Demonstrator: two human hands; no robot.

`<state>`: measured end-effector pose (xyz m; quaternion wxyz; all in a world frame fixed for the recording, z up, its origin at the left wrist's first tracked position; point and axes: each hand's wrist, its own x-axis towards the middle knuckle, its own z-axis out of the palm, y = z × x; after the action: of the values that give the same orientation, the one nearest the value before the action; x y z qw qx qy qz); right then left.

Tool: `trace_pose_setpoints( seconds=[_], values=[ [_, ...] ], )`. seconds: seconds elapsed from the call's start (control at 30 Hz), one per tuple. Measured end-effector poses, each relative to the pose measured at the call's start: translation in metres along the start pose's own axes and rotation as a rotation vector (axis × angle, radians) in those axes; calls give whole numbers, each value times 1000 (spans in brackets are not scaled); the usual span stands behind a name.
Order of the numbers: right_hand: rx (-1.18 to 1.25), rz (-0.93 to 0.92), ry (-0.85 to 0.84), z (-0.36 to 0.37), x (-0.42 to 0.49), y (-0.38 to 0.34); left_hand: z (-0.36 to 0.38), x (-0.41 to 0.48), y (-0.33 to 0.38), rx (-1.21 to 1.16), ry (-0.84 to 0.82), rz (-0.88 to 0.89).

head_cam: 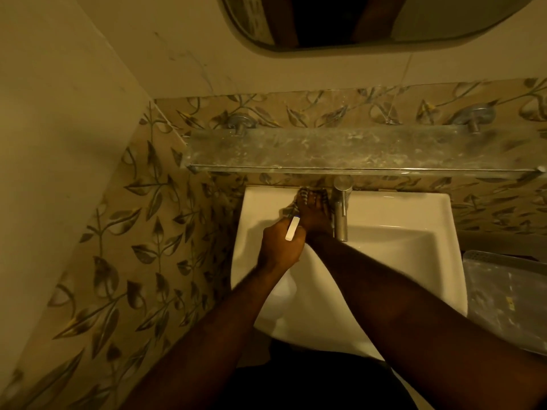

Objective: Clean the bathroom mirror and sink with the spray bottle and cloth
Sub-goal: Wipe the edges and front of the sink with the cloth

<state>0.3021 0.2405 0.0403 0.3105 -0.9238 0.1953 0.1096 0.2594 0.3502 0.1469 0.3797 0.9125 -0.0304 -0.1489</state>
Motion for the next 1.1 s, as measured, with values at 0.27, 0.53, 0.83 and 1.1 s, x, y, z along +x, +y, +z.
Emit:
trace_pose_setpoints(
  seconds=[0.27, 0.53, 0.83, 1.1],
  values=[
    [419, 89, -37, -24, -8, -19, -26, -7, 0, -58, 20, 7],
    [1241, 413, 31, -47, -80, -46, -56, -17, -10, -145, 31, 54],
    [1662, 434, 135, -53, -151, -10, -61, -45, 1, -171, -64, 256],
    [1739, 421, 350, -79, -214, 71, -10, -83, 46, -205, -255, 403]
  ],
)
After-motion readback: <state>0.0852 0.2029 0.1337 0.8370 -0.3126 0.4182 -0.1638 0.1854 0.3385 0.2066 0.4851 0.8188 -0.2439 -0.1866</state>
